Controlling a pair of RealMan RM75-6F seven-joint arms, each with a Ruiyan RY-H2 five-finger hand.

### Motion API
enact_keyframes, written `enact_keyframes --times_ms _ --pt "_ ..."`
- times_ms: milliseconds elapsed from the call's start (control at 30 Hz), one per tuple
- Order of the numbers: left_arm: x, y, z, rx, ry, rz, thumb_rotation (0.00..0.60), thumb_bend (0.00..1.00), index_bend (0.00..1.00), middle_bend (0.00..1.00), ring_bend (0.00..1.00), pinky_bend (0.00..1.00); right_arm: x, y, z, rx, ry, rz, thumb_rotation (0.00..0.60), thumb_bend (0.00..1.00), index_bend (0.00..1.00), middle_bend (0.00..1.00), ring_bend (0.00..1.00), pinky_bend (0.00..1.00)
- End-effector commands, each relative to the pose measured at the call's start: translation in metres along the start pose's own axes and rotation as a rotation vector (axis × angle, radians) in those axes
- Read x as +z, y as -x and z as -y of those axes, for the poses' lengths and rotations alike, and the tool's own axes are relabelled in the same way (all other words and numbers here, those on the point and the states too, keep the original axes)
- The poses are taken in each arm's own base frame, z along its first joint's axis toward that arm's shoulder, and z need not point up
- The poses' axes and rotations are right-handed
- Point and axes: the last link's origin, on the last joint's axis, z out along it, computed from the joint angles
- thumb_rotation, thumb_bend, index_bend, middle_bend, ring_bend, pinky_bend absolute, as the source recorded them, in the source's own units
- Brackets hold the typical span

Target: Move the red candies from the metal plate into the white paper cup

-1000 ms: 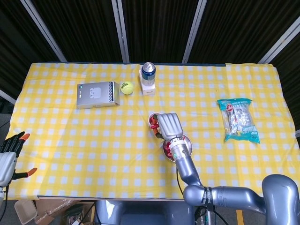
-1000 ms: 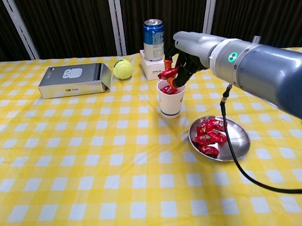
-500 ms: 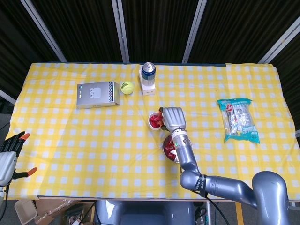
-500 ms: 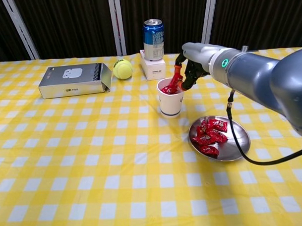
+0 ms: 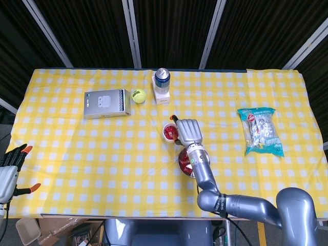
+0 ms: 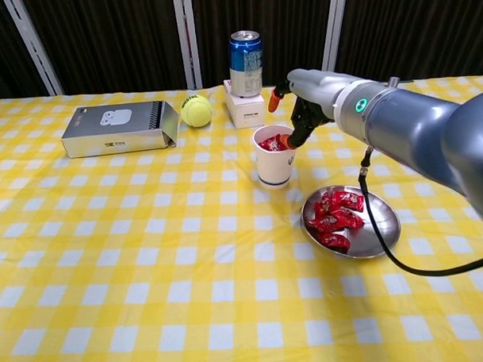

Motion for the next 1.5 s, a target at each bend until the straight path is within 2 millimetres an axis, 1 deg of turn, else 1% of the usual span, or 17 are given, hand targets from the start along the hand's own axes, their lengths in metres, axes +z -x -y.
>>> enact_keyframes --times_ms 33,167,267,333,467,500,600,700,933,1267,1500 --pt "0.000 0.000 0.000 -0.001 0.000 -0.002 0.600 0.02 0.00 0.00 0.00 0.00 -0.016 -0.014 0.005 0.016 -0.046 -0.035 0.600 0.46 0.26 0.79 0.93 1.00" --pt "-0.001 0.000 -0.001 -0.001 0.003 -0.006 0.600 0.02 0.00 0.00 0.00 0.00 -0.036 -0.022 0.006 0.017 -0.081 -0.041 0.600 0.42 0.26 0.79 0.93 1.00" --pt "-0.001 0.000 0.000 0.000 0.003 -0.008 0.600 0.02 0.00 0.00 0.00 0.00 -0.052 -0.024 0.001 -0.007 -0.086 -0.026 0.600 0.40 0.26 0.79 0.93 1.00" --pt "-0.001 0.000 0.000 0.000 0.004 -0.009 0.600 0.02 0.00 0.00 0.00 0.00 -0.063 -0.022 -0.006 -0.037 -0.081 -0.012 0.600 0.39 0.26 0.79 0.93 1.00" --pt "-0.002 0.000 -0.001 0.005 0.009 -0.012 0.600 0.02 0.00 0.00 0.00 0.00 -0.078 -0.013 -0.024 -0.085 -0.046 0.024 0.600 0.37 0.29 0.79 0.93 1.00" --pt "-0.002 0.000 -0.001 0.008 0.011 -0.014 0.600 0.02 0.00 0.00 0.00 0.00 -0.082 -0.008 -0.031 -0.094 -0.028 0.040 0.600 0.37 0.30 0.79 0.93 1.00" --pt "-0.003 0.000 -0.001 0.013 0.013 -0.019 0.600 0.02 0.00 0.00 0.00 0.00 -0.090 0.002 -0.044 -0.100 0.004 0.073 0.600 0.37 0.30 0.79 0.93 1.00" --pt "-0.003 0.000 -0.001 0.018 0.015 -0.023 0.600 0.02 0.00 0.00 0.00 0.00 -0.095 0.012 -0.053 -0.099 0.022 0.097 0.600 0.37 0.30 0.79 0.93 1.00" --pt "-0.003 0.001 -0.001 0.026 0.015 -0.031 0.600 0.02 0.00 0.00 0.00 0.00 -0.100 0.031 -0.061 -0.100 0.023 0.127 0.600 0.36 0.30 0.79 0.93 1.00" --pt "-0.003 0.001 -0.001 0.027 0.008 -0.033 0.600 0.02 0.00 0.00 0.00 0.00 -0.096 0.051 -0.069 -0.069 0.023 0.140 0.600 0.36 0.30 0.79 0.93 1.00" --pt "-0.002 0.001 -0.001 0.025 0.004 -0.031 0.600 0.02 0.00 0.00 0.00 0.00 -0.088 0.059 -0.077 -0.032 0.036 0.134 0.600 0.36 0.30 0.79 0.93 1.00"
